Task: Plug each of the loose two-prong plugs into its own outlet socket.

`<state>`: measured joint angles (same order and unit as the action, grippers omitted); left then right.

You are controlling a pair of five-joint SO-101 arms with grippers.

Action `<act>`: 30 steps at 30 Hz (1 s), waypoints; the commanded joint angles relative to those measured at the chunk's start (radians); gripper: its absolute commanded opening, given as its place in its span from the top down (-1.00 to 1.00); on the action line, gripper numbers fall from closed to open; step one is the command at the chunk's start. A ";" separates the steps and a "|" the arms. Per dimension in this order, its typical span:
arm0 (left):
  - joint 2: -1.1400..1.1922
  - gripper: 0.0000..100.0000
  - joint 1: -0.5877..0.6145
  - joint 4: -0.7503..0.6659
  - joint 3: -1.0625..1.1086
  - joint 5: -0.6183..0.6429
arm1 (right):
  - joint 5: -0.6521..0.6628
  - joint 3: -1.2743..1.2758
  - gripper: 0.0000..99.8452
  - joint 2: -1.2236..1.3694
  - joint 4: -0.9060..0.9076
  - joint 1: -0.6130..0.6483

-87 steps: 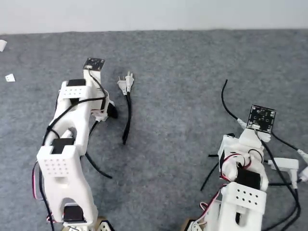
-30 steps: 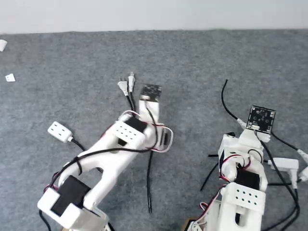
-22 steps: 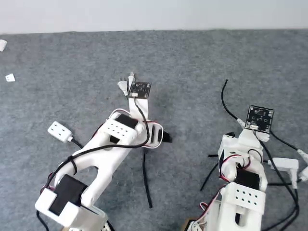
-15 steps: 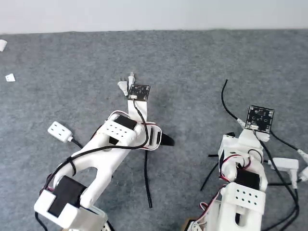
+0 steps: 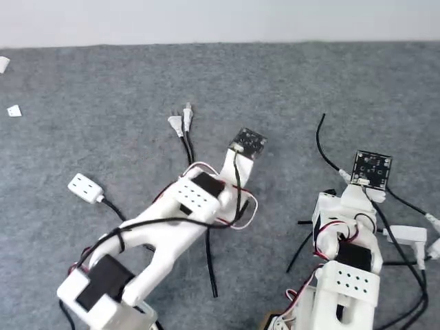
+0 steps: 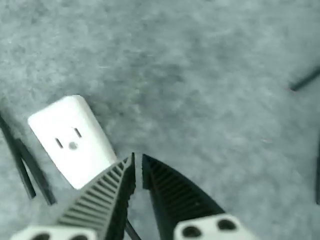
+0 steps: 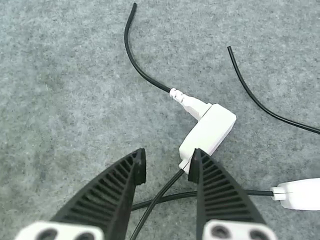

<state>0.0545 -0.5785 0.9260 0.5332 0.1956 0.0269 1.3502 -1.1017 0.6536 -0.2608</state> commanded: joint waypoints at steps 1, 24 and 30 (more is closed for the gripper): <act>0.127 0.97 0.057 0.009 -0.142 -0.009 | 0.014 -0.006 0.71 -0.019 -0.025 0.008; 0.110 0.97 0.419 0.101 -0.134 -0.009 | 0.015 -0.006 0.71 -0.019 -0.024 0.008; 0.118 0.97 0.503 0.087 -0.116 -0.094 | 0.015 -0.006 0.71 -0.019 -0.024 0.008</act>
<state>0.2018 -0.1181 1.0319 0.4227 0.1312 0.0269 1.3502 -1.1017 0.6536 -0.2608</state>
